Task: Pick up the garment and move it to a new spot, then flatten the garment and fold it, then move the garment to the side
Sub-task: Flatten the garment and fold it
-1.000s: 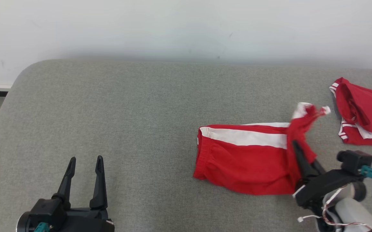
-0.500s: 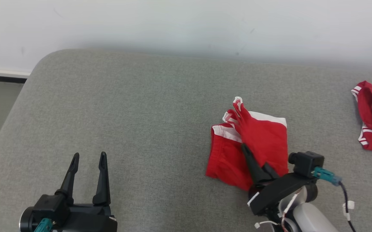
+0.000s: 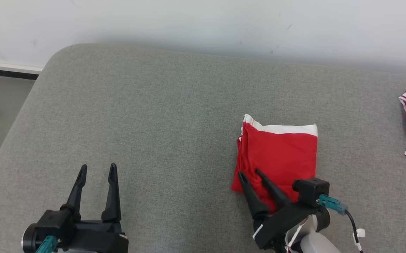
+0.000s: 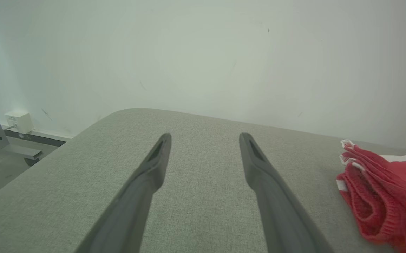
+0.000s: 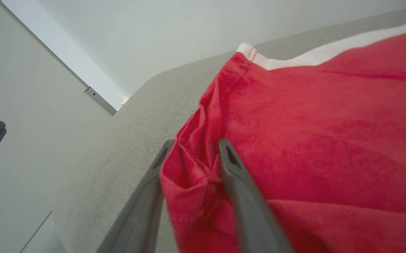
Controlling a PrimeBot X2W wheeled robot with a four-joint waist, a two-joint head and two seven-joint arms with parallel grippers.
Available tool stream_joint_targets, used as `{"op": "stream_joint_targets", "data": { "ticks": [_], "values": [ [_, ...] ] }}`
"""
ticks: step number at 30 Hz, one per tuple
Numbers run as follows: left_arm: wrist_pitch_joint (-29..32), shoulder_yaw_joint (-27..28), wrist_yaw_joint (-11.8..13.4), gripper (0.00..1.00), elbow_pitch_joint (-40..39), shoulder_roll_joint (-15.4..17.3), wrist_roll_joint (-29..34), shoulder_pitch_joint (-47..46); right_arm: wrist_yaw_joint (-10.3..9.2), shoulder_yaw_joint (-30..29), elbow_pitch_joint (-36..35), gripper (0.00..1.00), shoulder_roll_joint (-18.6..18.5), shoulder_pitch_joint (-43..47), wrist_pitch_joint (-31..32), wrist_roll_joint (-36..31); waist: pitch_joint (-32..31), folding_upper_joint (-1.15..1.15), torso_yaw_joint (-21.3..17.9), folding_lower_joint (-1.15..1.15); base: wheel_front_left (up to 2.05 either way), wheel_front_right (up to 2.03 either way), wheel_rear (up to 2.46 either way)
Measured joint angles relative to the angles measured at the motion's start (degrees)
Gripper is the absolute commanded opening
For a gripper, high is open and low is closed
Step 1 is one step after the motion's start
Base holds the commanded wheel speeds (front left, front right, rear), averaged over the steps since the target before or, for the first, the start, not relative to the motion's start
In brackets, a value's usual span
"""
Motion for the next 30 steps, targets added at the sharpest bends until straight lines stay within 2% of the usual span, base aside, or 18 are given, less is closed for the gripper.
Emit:
{"op": "stream_joint_targets", "data": {
  "ticks": [6,12,16,17,18,19,23,25,30],
  "values": [
    [0.0,0.8,0.0,1.0,0.12,0.0,0.11,0.04,0.0,-2.21,-2.6,1.0,-1.15,-0.81,-5.57,-0.36,-0.26,0.0,-0.92,0.0,0.0,0.0,0.0],
    [0.0,1.18,0.0,1.0,-0.04,-0.01,0.45,0.42,0.0,-9.07,-3.64,1.0,-5.45,-1.04,-8.77,-2.34,-0.55,0.0,-1.84,0.0,0.0,0.0,0.0],
    [0.0,0.98,0.0,1.0,-0.13,-0.02,0.76,0.42,0.0,-12.99,-0.98,1.0,-6.66,-2.18,-9.37,-4.0,-0.19,0.0,-1.88,0.0,0.0,0.0,0.0],
    [0.0,0.82,0.0,1.0,-0.13,-0.01,0.87,0.39,0.0,-13.43,0.12,0.93,-7.08,-2.76,-9.55,-4.82,-0.09,0.0,-1.8,0.0,0.0,0.0,0.0],
    [0.0,0.69,0.0,1.0,-0.13,-0.02,0.87,0.34,0.0,-13.7,1.22,0.51,-7.36,-3.38,-9.76,-5.56,0.03,0.0,-1.7,0.0,0.0,0.0,0.0],
    [0.0,0.59,0.0,1.0,-0.12,-0.02,0.9,0.29,0.0,-13.91,2.41,0.0,-7.48,-4.09,-9.78,-6.13,0.15,0.0,-1.59,0.0,0.0,0.0,0.0],
    [0.0,0.0,0.0,1.0,0.09,-0.02,1.14,-0.16,0.0,-13.04,8.76,0.0,-7.49,-7.49,-10.01,-9.05,0.73,0.0,-1.16,0.0,0.0,0.0,0.0],
    [0.0,-0.58,0.0,1.0,0.35,-0.03,1.43,-0.95,0.0,-12.57,14.22,0.0,-7.09,-10.45,-10.29,-11.0,1.15,0.0,-0.65,0.0,0.0,0.0,0.0],
    [0.0,-1.72,0.0,1.0,0.89,-0.02,1.43,-1.72,0.0,-12.06,21.49,0.0,-4.94,-13.18,-10.54,-13.77,1.68,0.0,0.65,0.0,0.0,0.0,0.0]
  ]
}}
